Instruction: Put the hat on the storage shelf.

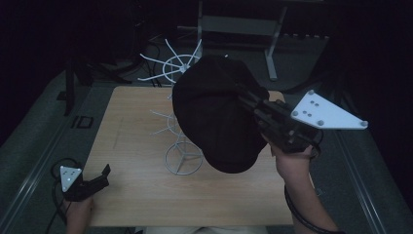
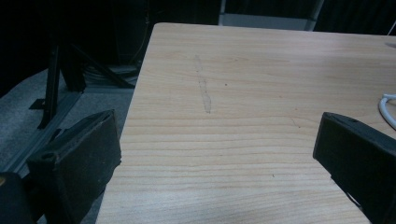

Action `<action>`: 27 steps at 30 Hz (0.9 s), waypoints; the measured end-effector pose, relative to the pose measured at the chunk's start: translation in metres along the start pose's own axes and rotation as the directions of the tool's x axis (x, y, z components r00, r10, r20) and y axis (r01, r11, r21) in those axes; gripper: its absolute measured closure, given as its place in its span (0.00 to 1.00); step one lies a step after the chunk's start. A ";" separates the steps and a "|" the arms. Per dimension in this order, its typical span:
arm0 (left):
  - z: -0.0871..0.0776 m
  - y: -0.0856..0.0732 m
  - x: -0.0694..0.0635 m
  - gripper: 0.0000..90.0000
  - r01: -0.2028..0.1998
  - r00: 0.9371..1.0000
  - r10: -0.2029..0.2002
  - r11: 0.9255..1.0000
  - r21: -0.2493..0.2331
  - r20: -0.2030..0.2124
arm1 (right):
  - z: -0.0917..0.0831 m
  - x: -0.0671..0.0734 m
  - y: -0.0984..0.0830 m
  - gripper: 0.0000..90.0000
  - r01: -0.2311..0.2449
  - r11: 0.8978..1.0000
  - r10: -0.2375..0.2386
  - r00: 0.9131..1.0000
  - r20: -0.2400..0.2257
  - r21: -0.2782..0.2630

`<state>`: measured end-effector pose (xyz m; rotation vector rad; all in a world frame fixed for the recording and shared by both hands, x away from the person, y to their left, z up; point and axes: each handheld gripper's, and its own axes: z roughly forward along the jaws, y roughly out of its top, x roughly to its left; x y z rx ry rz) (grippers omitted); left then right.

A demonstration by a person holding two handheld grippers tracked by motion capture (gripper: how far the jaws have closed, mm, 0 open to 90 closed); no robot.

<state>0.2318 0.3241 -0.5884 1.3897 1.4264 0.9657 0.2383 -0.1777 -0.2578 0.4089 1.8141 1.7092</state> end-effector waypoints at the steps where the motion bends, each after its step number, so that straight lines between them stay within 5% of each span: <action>1: 0.000 0.000 0.000 0.02 0.000 1.000 0.000 1.000 0.000 0.000 | 0.002 0.000 -0.004 0.94 -0.006 1.000 0.006 1.000 -0.010 0.009; 9: 0.000 0.000 0.000 0.02 0.000 1.000 0.000 1.000 0.000 -0.001 | 0.014 0.004 -0.033 0.94 -0.022 0.997 0.025 0.999 -0.044 0.078; 27: 0.000 0.000 0.000 0.02 -0.001 1.000 0.001 1.000 -0.001 -0.001 | 0.023 0.008 -0.077 0.92 -0.083 0.992 0.089 0.994 -0.063 0.093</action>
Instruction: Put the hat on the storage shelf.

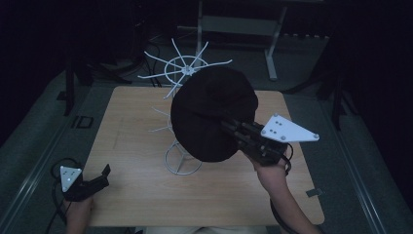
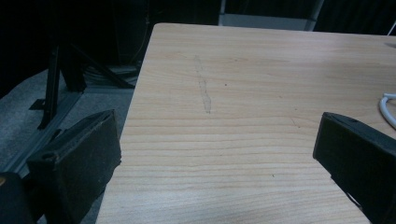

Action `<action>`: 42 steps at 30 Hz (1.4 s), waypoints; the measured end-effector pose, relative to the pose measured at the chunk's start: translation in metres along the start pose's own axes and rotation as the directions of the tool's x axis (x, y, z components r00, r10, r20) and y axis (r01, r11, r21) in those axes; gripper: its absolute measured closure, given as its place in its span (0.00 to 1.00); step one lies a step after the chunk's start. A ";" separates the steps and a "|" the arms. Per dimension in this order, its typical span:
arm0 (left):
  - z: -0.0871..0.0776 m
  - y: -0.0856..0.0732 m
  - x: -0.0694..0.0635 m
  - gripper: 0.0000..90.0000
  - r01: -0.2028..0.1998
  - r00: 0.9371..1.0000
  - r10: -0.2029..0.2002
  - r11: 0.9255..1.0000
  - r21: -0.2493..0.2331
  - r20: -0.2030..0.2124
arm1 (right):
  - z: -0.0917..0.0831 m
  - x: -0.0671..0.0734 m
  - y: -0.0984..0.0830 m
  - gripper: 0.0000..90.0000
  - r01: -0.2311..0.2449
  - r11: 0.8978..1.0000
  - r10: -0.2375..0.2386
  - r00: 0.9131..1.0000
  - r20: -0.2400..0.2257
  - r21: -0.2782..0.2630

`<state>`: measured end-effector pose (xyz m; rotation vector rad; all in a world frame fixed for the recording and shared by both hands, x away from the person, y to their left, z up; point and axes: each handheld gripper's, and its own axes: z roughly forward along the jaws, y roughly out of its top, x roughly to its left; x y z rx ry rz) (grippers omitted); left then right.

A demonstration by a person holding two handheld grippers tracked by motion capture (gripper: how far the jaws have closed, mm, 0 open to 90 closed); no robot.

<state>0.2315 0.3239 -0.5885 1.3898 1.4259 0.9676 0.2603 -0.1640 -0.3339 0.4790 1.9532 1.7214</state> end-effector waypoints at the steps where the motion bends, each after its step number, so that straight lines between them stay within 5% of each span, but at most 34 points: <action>1: 0.000 0.000 0.000 0.02 0.000 1.000 0.000 1.000 0.000 0.000 | 0.000 0.000 -0.001 0.91 0.000 1.000 0.000 1.000 -0.001 0.002; 24: 0.000 0.000 0.000 0.02 -0.001 1.000 0.001 1.000 0.001 -0.002 | -0.045 -0.009 -0.009 0.29 0.036 0.998 -0.030 0.993 0.114 -0.053; 30: 0.000 0.000 0.000 0.02 0.001 1.000 -0.001 1.000 0.000 -0.001 | -0.061 -0.021 -0.020 0.24 0.033 0.999 -0.025 0.982 0.190 -0.040; 42: 0.000 0.000 0.000 0.02 0.001 1.000 -0.001 1.000 0.002 -0.002 | -0.072 -0.049 -0.064 0.16 -0.049 0.998 0.038 0.969 0.245 0.039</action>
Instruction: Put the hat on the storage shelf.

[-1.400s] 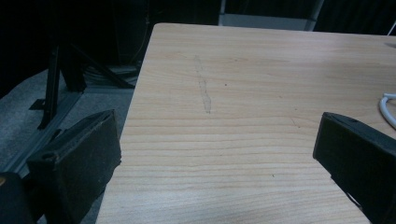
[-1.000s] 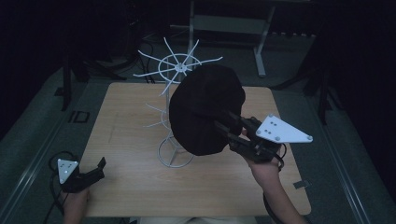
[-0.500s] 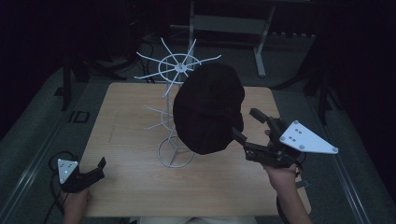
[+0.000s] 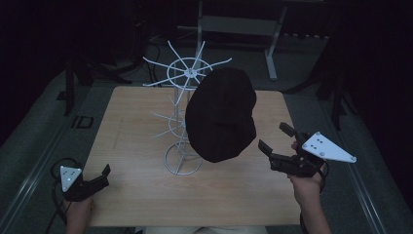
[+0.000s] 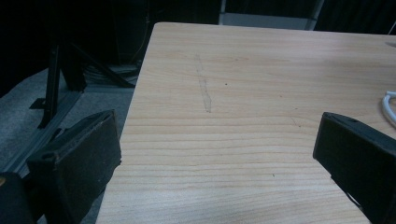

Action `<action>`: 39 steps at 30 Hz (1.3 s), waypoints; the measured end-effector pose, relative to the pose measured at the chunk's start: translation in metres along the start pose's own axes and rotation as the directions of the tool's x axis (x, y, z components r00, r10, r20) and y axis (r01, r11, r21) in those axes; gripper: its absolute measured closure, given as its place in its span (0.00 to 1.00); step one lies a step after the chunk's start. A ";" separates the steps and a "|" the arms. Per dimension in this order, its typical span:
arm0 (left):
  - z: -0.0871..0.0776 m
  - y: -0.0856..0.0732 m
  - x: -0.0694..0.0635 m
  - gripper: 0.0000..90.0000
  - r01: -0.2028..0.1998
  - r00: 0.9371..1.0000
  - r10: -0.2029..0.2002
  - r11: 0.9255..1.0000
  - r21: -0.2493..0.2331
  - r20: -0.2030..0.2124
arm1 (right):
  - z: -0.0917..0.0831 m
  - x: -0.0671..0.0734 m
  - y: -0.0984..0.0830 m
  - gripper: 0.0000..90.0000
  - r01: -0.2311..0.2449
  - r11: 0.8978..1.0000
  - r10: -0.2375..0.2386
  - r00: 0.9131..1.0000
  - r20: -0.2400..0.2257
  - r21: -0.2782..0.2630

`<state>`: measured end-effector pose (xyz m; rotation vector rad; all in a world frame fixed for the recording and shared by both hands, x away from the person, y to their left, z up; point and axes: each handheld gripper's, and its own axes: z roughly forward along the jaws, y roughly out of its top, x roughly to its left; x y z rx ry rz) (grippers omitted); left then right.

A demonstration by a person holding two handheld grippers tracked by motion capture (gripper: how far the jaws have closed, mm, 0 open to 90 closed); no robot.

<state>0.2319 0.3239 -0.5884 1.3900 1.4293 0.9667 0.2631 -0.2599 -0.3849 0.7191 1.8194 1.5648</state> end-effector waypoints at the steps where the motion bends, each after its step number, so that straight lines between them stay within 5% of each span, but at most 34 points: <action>1: 0.000 0.000 0.000 0.02 0.000 1.000 0.000 1.000 -0.001 0.000 | 0.001 -0.002 -0.005 0.16 -0.001 1.000 0.000 1.000 0.013 0.009; 7: 0.000 0.000 0.000 0.02 -0.001 1.000 0.001 1.000 -0.001 0.001 | 0.008 -0.015 -0.038 0.15 -0.005 0.995 -0.002 0.997 0.074 0.099; 19: 0.000 0.000 0.000 0.02 0.003 1.000 -0.003 1.000 -0.001 0.001 | 0.016 -0.053 -0.116 0.15 -0.057 0.980 0.028 0.988 0.153 0.188; 31: 0.000 0.000 0.000 0.02 0.002 1.000 -0.002 1.000 -0.003 0.001 | -0.006 -0.078 -0.170 0.15 -0.145 0.953 0.067 0.958 0.280 0.268; 39: -0.001 0.000 0.000 0.02 0.002 1.000 -0.002 1.000 -0.004 0.000 | -0.019 -0.087 -0.187 0.15 -0.183 0.937 0.062 0.925 0.374 0.298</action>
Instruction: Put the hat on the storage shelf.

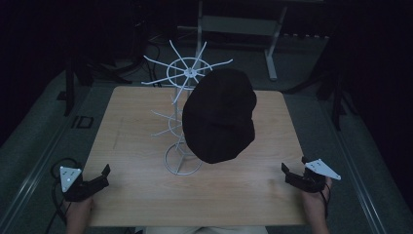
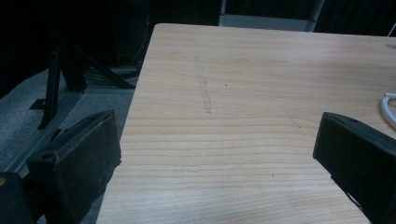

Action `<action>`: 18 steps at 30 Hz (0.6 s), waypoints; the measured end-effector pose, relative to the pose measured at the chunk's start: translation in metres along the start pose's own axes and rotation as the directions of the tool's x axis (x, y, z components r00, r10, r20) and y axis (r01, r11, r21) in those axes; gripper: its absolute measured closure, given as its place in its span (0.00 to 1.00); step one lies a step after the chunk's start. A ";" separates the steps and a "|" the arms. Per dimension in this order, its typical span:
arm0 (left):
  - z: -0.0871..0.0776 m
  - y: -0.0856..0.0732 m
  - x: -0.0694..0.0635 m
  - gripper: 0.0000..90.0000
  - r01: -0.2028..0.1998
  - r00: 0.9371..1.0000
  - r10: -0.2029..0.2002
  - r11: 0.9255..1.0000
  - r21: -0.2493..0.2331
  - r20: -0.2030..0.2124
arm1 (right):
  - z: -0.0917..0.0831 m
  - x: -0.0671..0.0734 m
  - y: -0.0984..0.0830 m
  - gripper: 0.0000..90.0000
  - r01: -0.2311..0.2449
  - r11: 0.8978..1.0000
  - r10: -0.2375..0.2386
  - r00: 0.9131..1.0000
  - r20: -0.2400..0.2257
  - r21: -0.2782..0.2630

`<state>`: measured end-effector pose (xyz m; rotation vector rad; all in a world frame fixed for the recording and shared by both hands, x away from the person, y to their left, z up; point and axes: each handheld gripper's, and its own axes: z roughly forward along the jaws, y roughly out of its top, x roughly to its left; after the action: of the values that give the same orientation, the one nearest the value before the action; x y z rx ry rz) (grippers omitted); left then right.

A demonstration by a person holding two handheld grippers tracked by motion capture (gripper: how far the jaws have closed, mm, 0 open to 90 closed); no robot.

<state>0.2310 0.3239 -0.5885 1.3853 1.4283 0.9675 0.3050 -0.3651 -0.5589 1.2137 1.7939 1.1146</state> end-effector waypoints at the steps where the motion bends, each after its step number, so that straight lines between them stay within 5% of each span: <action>1: 0.000 0.000 0.000 0.02 0.000 1.000 0.000 1.000 -0.001 0.000 | -0.001 -0.002 -0.001 0.15 -0.004 1.000 0.004 1.000 0.016 0.000; 9: 0.000 0.000 0.000 0.02 -0.004 1.000 0.004 1.000 0.000 0.001 | -0.007 -0.016 -0.015 0.15 -0.036 0.999 0.032 0.994 0.108 0.035; 18: 0.000 0.000 0.000 0.02 -0.001 1.000 0.001 1.000 -0.001 0.002 | -0.011 -0.029 -0.021 0.15 -0.081 0.997 0.079 0.978 0.193 0.006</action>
<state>0.2311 0.3241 -0.5885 1.3860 1.4255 0.9673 0.2969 -0.3993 -0.5715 1.3640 1.6219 0.9938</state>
